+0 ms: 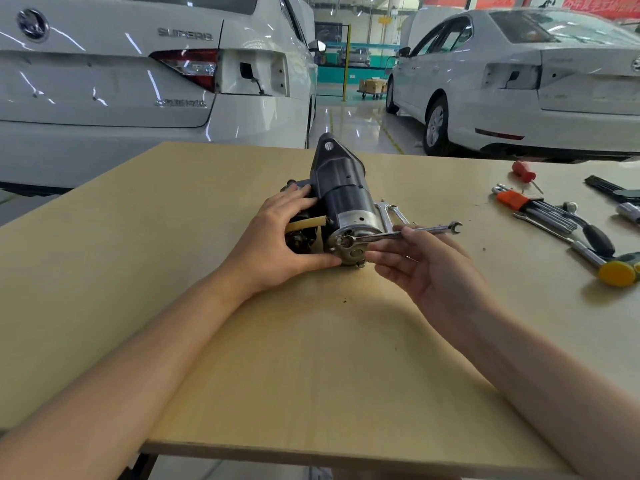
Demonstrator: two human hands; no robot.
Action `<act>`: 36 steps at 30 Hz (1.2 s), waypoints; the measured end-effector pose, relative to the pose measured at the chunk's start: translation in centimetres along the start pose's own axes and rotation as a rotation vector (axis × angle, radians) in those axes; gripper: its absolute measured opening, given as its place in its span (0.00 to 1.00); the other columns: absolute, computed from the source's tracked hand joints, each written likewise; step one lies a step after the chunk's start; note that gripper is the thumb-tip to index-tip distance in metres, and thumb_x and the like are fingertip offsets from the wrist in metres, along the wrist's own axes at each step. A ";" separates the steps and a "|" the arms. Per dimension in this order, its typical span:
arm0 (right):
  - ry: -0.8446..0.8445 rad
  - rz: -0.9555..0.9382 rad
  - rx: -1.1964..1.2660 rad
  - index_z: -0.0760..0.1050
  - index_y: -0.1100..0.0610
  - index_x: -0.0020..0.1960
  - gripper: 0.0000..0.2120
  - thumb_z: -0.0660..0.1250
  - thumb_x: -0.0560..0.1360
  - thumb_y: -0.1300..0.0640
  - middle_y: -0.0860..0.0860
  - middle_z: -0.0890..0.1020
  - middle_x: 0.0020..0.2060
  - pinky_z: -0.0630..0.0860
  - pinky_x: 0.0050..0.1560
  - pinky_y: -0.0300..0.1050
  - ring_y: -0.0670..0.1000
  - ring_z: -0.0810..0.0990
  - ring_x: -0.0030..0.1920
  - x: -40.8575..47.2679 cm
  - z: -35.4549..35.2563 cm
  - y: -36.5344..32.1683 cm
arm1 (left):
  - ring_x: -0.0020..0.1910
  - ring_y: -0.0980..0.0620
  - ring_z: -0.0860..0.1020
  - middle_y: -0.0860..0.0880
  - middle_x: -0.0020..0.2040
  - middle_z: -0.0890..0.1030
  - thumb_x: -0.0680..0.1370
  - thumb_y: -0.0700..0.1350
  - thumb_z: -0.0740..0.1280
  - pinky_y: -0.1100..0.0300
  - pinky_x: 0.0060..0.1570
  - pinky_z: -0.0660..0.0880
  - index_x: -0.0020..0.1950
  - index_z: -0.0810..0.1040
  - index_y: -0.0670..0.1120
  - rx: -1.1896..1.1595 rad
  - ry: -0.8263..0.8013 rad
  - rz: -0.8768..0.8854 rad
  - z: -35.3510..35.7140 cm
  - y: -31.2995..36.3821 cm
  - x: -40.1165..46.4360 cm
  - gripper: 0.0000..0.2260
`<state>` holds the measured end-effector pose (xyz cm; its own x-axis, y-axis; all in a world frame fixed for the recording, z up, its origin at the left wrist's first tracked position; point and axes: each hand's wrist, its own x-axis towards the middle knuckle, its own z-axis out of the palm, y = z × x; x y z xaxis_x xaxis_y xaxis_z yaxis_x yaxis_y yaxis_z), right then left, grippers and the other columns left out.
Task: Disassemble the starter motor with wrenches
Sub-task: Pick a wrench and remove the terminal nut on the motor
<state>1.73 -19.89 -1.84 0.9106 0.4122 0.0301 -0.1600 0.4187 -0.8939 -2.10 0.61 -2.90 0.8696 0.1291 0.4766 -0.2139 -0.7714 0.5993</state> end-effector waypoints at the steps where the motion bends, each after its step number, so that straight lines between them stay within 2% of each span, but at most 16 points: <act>1: -0.007 0.006 0.002 0.73 0.63 0.46 0.08 0.58 0.81 0.62 0.59 0.85 0.36 0.81 0.35 0.43 0.56 0.86 0.38 0.0 0.1 0.1 | 0.77 0.57 0.57 0.52 0.76 0.66 0.58 0.63 0.74 0.61 0.75 0.54 0.73 0.71 0.47 -0.007 -0.003 -0.009 0.0 0.2 0.0 0.46; 5: -0.021 0.037 0.049 0.73 0.65 0.44 0.10 0.58 0.81 0.62 0.62 0.84 0.38 0.81 0.36 0.45 0.59 0.86 0.40 -0.1 0.4 0.3 | 0.76 0.56 0.58 0.53 0.75 0.67 0.57 0.68 0.69 0.58 0.75 0.55 0.71 0.72 0.48 -0.049 0.035 -0.028 0.4 0.6 -0.1 0.46; 10: -0.020 0.099 0.154 0.72 0.65 0.46 0.09 0.58 0.81 0.63 0.64 0.84 0.39 0.81 0.36 0.46 0.59 0.86 0.42 -0.2 0.4 0.5 | 0.76 0.54 0.61 0.50 0.73 0.69 0.59 0.67 0.69 0.54 0.75 0.58 0.69 0.74 0.47 -0.027 0.081 -0.030 0.8 0.7 0.1 0.42; 13: -0.017 0.013 0.063 0.71 0.65 0.48 0.06 0.59 0.81 0.62 0.63 0.84 0.39 0.81 0.38 0.46 0.60 0.86 0.42 -0.1 0.4 0.4 | 0.76 0.54 0.60 0.50 0.74 0.68 0.60 0.67 0.68 0.58 0.75 0.57 0.70 0.73 0.46 -0.021 0.075 -0.035 0.7 0.7 0.0 0.43; 18: -0.091 -0.383 -0.422 0.74 0.58 0.46 0.04 0.63 0.80 0.62 0.57 0.85 0.35 0.81 0.37 0.45 0.56 0.85 0.35 0.1 2.0 -0.6 | 0.76 0.57 0.57 0.51 0.76 0.66 0.61 0.68 0.69 0.61 0.74 0.55 0.72 0.71 0.46 -0.023 0.060 -0.064 0.8 0.9 -0.1 0.45; 21: -0.140 -0.608 -0.748 0.78 0.51 0.43 0.04 0.67 0.76 0.59 0.49 0.83 0.32 0.79 0.38 0.47 0.48 0.83 0.34 0.2 4.4 -0.4 | 0.76 0.53 0.60 0.48 0.74 0.68 0.66 0.59 0.77 0.57 0.75 0.57 0.69 0.73 0.51 -0.041 0.049 -0.039 0.7 1.0 -0.1 0.34; 22: -0.185 -0.697 -0.923 0.80 0.53 0.45 0.03 0.67 0.75 0.58 0.47 0.83 0.34 0.78 0.41 0.48 0.47 0.82 0.36 0.3 5.2 0.0 | 0.75 0.50 0.62 0.47 0.72 0.70 0.67 0.56 0.75 0.58 0.75 0.57 0.66 0.73 0.53 -0.062 0.048 0.004 0.7 1.0 0.0 0.29; 23: -0.244 -0.780 -1.169 0.79 0.56 0.48 0.04 0.66 0.76 0.58 0.49 0.83 0.39 0.76 0.44 0.49 0.49 0.81 0.40 0.2 6.0 0.7 | 0.73 0.49 0.65 0.47 0.71 0.71 0.70 0.53 0.71 0.62 0.74 0.56 0.65 0.75 0.51 -0.054 0.050 0.047 0.8 0.8 0.1 0.24; 25: -0.332 -0.924 -1.631 0.76 0.58 0.54 0.07 0.62 0.78 0.59 0.52 0.80 0.48 0.73 0.47 0.49 0.53 0.79 0.47 -0.1 6.7 2.5 | 0.75 0.49 0.62 0.46 0.72 0.68 0.79 0.42 0.65 0.73 0.71 0.49 0.69 0.73 0.42 0.026 0.022 0.040 0.6 0.3 0.4 0.18; 26: -0.341 -1.002 -1.701 0.75 0.58 0.54 0.06 0.61 0.79 0.60 0.53 0.78 0.48 0.73 0.47 0.48 0.54 0.78 0.47 -0.2 6.7 3.0 | 0.76 0.50 0.59 0.46 0.74 0.66 0.81 0.38 0.62 0.76 0.69 0.47 0.71 0.70 0.41 0.046 -0.005 0.006 0.5 0.1 0.6 0.18; 28: -0.351 -1.100 -1.673 0.75 0.61 0.49 0.04 0.62 0.79 0.62 0.55 0.78 0.43 0.73 0.43 0.50 0.56 0.78 0.41 -0.7 6.6 2.8 | 0.77 0.50 0.59 0.46 0.75 0.66 0.81 0.36 0.61 0.75 0.69 0.48 0.71 0.71 0.41 0.022 -0.005 -0.009 0.5 -0.4 0.6 0.18; 31: -0.266 -1.062 -1.374 0.75 0.62 0.47 0.11 0.58 0.80 0.57 0.55 0.78 0.39 0.73 0.37 0.52 0.56 0.76 0.37 -1.2 5.5 2.1 | 0.76 0.51 0.61 0.47 0.73 0.69 0.72 0.50 0.65 0.63 0.74 0.55 0.69 0.73 0.43 -0.003 0.029 0.005 0.5 -0.1 0.3 0.26; 32: -0.190 -0.989 -1.216 0.73 0.60 0.47 0.11 0.57 0.80 0.55 0.52 0.78 0.38 0.72 0.37 0.50 0.53 0.76 0.36 -1.4 5.0 1.8 | 0.75 0.52 0.61 0.49 0.73 0.69 0.70 0.55 0.69 0.60 0.74 0.56 0.69 0.74 0.44 -0.002 0.039 0.002 0.5 0.0 0.2 0.30; 34: -0.018 -0.791 -0.889 0.70 0.56 0.45 0.08 0.57 0.81 0.55 0.46 0.75 0.32 0.69 0.33 0.41 0.47 0.72 0.31 -1.6 3.7 1.4 | 0.75 0.54 0.61 0.50 0.73 0.70 0.63 0.58 0.78 0.57 0.74 0.58 0.70 0.74 0.45 0.006 0.057 -0.014 0.6 0.0 0.0 0.38; 36: 0.098 -0.479 -0.555 0.71 0.57 0.43 0.10 0.58 0.81 0.57 0.48 0.74 0.27 0.65 0.28 0.37 0.46 0.68 0.26 -1.4 2.5 0.8 | 0.74 0.54 0.62 0.51 0.73 0.70 0.60 0.61 0.76 0.58 0.74 0.58 0.70 0.74 0.46 0.001 0.067 -0.013 0.5 0.0 0.1 0.41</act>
<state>-0.67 -18.13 -1.44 0.8662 0.2016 0.4572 0.4565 0.0526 -0.8882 -1.79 0.25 -3.20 0.8406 0.1805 0.5106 -0.2021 -0.7701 0.6050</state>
